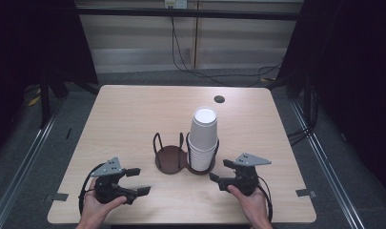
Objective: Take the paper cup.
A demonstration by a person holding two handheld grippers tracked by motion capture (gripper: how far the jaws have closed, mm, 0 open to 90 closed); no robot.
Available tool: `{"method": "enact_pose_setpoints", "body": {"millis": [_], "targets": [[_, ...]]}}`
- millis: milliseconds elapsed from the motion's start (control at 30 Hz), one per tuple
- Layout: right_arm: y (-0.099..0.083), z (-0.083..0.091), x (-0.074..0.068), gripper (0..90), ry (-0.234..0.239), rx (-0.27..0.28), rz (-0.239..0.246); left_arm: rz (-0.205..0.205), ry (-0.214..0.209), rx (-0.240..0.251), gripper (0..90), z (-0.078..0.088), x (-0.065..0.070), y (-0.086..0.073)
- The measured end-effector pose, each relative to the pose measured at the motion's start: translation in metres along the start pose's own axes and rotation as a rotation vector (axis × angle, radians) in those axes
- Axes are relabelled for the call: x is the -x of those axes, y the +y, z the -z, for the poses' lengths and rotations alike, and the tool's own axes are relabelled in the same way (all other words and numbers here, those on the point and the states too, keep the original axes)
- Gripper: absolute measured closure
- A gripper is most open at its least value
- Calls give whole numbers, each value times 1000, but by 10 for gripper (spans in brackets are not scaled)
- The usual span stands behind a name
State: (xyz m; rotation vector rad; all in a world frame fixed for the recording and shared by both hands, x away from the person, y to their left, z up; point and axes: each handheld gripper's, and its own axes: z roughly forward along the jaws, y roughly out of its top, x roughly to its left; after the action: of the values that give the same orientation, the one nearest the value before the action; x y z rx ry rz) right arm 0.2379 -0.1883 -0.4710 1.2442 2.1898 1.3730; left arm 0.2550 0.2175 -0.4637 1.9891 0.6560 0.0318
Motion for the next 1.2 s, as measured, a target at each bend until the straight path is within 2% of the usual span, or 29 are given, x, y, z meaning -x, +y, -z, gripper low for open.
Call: {"method": "enact_pose_setpoints", "body": {"millis": [133,200,267,300,367,433,533,600,800,933,1000,1100,1200], "targets": [[3,0,-1,277,41,-51,5,3,3,-3,164,0,-1,0],[4,1,-2,307,46,-65,7,3,8,-4,164,0,-1,0],[5,1,-3,308,57,-69,3,4,8,-6,163,0,0,0],[6,2,-4,302,47,-69,13,1,6,-7,164,0,0,0],[7,2,-3,300,56,-83,1,-3,3,-9,163,0,1,0],[7,2,-4,300,69,-95,5,1,9,-21,162,-1,2,-1],[7,1,-5,301,97,-116,7,-15,1,-45,162,-1,3,-1],[8,1,-6,295,115,-116,0,-18,-18,-42,162,-1,3,-1],[14,6,-8,227,131,-112,-19,-7,-13,-35,163,2,2,-2],[19,11,-8,198,137,-97,-13,-4,-12,-30,164,1,1,-1],[20,13,-8,164,158,-83,-12,-14,-5,-43,165,1,1,-1],[22,13,-11,165,183,-110,0,-9,-13,-43,165,0,2,-1],[25,16,-11,165,177,-104,4,-11,-10,-44,165,0,2,-2]]}}
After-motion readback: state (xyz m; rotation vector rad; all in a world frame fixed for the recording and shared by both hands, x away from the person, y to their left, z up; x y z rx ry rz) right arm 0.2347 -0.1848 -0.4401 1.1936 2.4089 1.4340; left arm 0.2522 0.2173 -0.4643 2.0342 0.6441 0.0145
